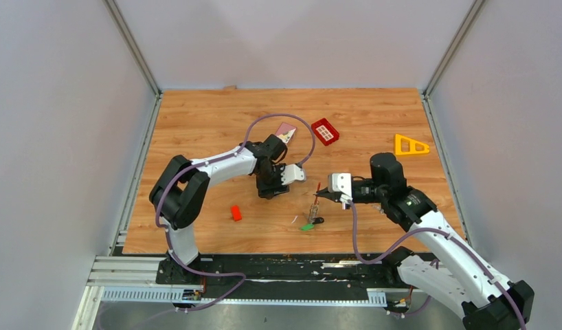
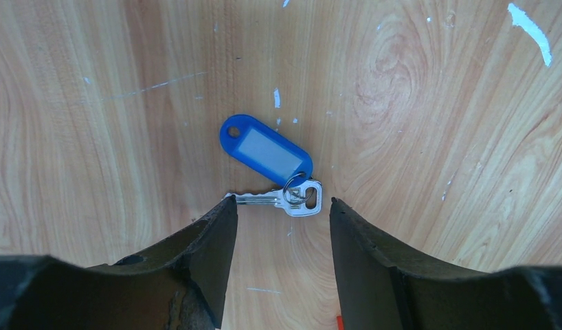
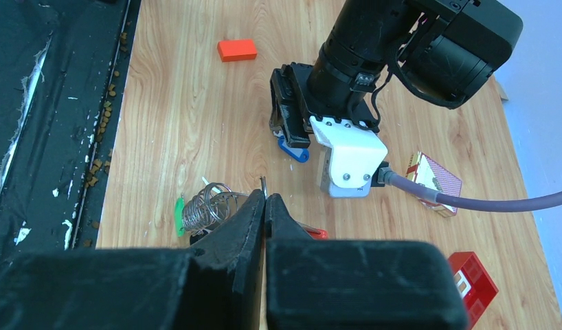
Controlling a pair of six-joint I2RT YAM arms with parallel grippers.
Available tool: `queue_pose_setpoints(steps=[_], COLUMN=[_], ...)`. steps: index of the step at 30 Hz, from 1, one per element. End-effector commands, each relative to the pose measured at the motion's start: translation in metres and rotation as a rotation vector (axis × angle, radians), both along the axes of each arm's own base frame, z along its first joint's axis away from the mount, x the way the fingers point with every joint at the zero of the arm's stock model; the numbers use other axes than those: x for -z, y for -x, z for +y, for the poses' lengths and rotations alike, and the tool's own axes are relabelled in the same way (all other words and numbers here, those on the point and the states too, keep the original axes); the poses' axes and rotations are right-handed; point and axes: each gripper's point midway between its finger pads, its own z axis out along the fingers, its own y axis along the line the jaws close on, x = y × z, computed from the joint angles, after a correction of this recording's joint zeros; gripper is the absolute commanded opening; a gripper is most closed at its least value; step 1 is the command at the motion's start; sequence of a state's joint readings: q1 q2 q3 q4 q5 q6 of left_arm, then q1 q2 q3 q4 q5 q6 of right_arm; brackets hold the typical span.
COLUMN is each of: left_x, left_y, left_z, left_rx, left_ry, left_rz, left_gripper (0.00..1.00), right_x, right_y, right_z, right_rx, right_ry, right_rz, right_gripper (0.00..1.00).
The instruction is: Put the keys on the keyring
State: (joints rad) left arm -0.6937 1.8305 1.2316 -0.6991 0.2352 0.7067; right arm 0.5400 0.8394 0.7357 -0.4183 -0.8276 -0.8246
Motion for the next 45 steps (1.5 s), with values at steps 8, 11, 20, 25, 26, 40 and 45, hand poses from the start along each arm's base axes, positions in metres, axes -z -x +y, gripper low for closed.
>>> queue_pose_setpoints(steps=[8,11,20,25,26,40,45], left_x=[0.005,0.009,0.012,0.009,0.007,-0.028,-0.033], left_y=[0.010,0.013,0.018,0.018,0.019,0.024,0.025], left_z=[-0.004,-0.003,-0.001,-0.003,-0.003,-0.007,-0.011], left_rx=[0.032,0.031,0.030,0.033,0.033,0.043,0.029], left_ry=[0.029,0.024,0.023,0.030,0.032,0.100,0.144], left_rz=[0.055,0.068,0.087,0.090,0.092,0.063,0.043], left_gripper=[0.48,0.45,0.34,0.22,0.20,0.00,0.00], right_x=[-0.007,-0.007,-0.005,-0.004,-0.004,-0.004,-0.003], right_y=[0.000,0.000,-0.001,-0.001,-0.001,-0.002,-0.003], right_z=[0.003,0.003,0.003,0.003,0.003,0.003,0.003], right_rx=[-0.017,-0.017,-0.013,-0.012,-0.011,-0.008,-0.005], right_ry=[-0.020,-0.020,-0.016,-0.014,-0.014,-0.011,-0.008], right_rz=[-0.019,-0.018,-0.011,-0.008,-0.008,-0.007,-0.003], right_gripper=[0.00,0.00,0.00,0.00,0.00,0.00,0.00])
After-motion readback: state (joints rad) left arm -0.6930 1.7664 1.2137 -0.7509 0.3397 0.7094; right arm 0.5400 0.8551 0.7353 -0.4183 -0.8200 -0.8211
